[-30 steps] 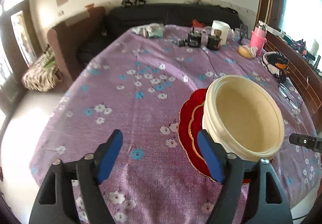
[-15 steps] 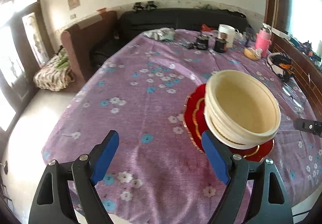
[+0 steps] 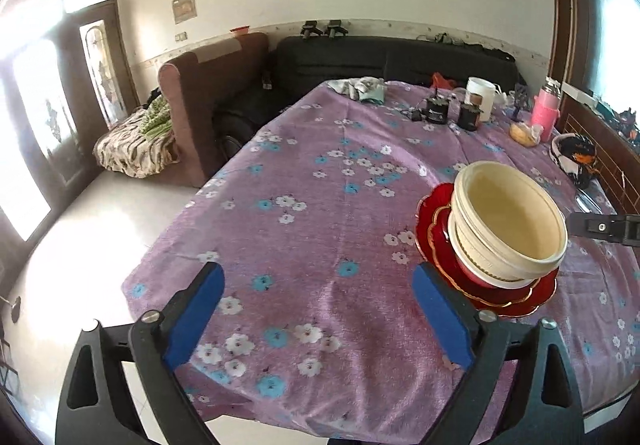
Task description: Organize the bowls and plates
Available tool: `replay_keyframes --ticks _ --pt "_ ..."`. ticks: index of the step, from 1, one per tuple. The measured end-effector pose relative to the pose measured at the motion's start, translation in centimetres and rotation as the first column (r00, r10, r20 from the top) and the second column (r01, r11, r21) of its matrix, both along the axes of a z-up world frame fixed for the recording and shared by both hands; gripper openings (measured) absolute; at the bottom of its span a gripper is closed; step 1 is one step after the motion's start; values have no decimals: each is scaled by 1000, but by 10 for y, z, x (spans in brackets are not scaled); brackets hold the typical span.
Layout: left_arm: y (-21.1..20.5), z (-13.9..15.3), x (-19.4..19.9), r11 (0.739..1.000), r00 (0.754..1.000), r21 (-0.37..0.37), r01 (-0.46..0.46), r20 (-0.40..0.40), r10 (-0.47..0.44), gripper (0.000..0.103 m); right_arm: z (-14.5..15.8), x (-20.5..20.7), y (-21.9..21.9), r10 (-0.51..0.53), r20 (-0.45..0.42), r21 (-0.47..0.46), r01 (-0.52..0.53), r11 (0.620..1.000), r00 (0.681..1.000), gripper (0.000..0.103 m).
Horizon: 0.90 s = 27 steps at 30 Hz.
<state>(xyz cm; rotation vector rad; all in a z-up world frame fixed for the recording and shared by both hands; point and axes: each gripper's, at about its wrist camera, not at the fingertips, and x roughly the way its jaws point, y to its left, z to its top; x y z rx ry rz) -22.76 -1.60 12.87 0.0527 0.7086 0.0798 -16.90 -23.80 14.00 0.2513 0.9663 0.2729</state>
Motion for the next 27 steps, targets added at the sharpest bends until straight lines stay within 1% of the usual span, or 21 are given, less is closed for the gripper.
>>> replay_keyframes --ticks 3,6,8,9,10,12,14,17,19,22,25,27 --pt "4 7 -5 999 1000 46 -30 10 29 103 3 4 16 46 15 -8 -46 999 999 50" --pt "7 14 -4 995 998 86 -55 -5 55 103 5 7 29 81 22 -15 -81 997 996 52" --pt "6 21 -7 994 999 101 -49 11 48 103 7 7 34 92 29 -15 -91 996 995 53" --pt "5 24 -8 993 999 107 -47 22 45 103 9 7 35 93 34 -15 -93 996 995 56" --pt "3 27 -9 991 999 129 -42 28 39 103 11 7 35 93 41 -16 -92 996 995 58" --pt "-3 32 -9 988 999 156 -20 33 15 103 16 3 33 82 68 -32 -80 996 994 67" --pt "-8 40 -10 989 998 148 7 55 -16 103 19 -1 27 56 87 -41 -53 998 995 73" --pt "-23 43 -5 988 998 148 51 35 -57 103 21 -9 13 8 105 -54 -2 999 994 79" --pt "-34 43 -4 983 995 164 81 38 -88 103 20 -12 5 -19 103 -66 26 998 995 80" --pt "-53 44 -4 972 991 209 103 67 -120 103 20 -18 -7 -54 94 -87 63 994 994 81" --pt "-64 42 -2 973 989 204 108 73 -125 103 21 -24 -16 -77 89 -104 86 991 993 82" --pt "-67 39 2 977 991 180 111 54 -123 103 22 -28 -23 -95 91 -104 104 989 991 83"
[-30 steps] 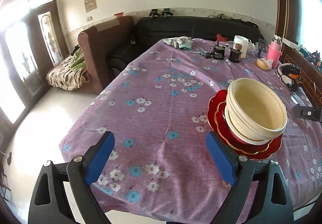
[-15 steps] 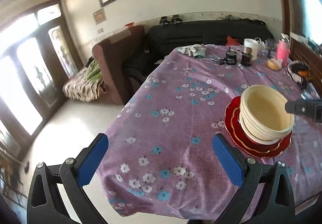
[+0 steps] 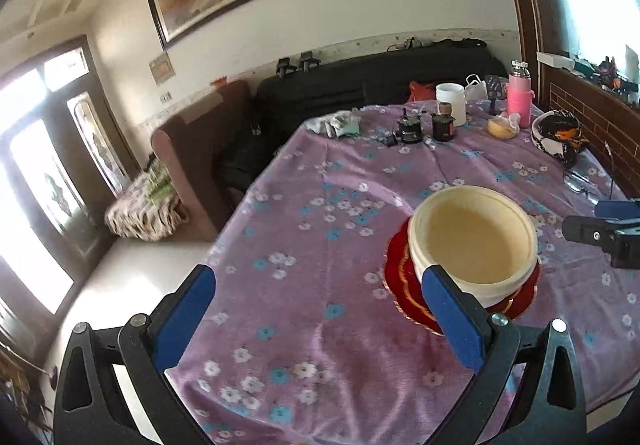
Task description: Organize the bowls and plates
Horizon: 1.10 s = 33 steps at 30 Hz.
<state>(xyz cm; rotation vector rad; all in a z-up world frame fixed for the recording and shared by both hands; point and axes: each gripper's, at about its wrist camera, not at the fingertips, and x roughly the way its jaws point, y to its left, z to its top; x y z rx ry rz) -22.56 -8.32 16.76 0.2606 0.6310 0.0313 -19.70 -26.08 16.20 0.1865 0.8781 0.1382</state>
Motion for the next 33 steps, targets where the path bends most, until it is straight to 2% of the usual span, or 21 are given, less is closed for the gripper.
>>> replay_keyframes --ticks 5,15,33 --pt "-10 -12 8 1000 998 0 11 -61 -11 103 -2 -8 -9 -30 -6 -14 30 999 1000 83" --pt "-23 -23 8 999 994 3 49 -101 -48 103 0 -11 -3 -4 7 -40 4 999 1000 84" --pt "-29 -35 22 998 986 -14 53 -156 -55 103 -3 -10 5 38 5 -76 -37 996 999 85"
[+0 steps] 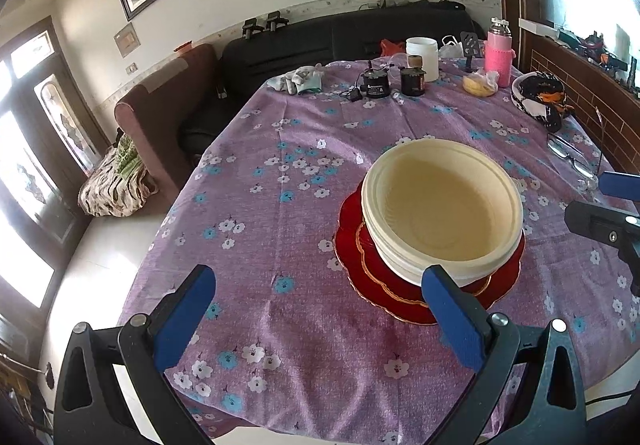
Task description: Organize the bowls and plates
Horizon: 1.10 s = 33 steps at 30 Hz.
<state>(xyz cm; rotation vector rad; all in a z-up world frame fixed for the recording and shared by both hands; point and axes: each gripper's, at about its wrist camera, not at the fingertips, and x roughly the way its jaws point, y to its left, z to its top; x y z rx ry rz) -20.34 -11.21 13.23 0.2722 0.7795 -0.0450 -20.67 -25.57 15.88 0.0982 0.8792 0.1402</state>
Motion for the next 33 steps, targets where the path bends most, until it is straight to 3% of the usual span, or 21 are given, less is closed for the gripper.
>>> replay_keyframes --ticks 33 --pt "5 -13 16 999 998 -35 -26 -59 24 103 -6 8 -4 -25 -31 -6 25 1000 999 86"
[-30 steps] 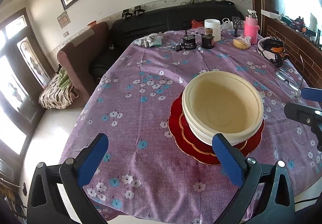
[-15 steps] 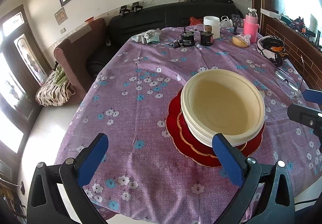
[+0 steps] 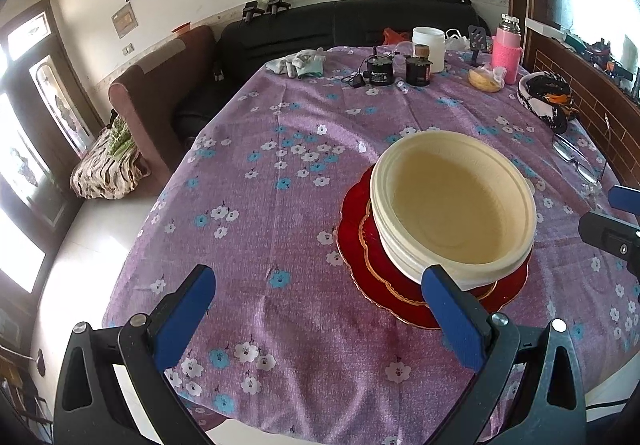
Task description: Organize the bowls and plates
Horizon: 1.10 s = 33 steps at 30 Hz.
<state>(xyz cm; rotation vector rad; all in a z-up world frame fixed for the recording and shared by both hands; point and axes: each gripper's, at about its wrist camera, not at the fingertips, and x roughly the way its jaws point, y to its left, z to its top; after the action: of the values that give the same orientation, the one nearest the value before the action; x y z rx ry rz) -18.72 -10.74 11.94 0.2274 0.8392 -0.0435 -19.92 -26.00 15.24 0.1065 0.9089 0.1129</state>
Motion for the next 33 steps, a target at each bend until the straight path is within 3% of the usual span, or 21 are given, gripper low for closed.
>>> replay_keyframes --ticks 33 --pt "-5 2 7 1000 1000 -7 1 -4 -1 103 -3 4 -5 3 -1 -5 -3 1000 1000 86"
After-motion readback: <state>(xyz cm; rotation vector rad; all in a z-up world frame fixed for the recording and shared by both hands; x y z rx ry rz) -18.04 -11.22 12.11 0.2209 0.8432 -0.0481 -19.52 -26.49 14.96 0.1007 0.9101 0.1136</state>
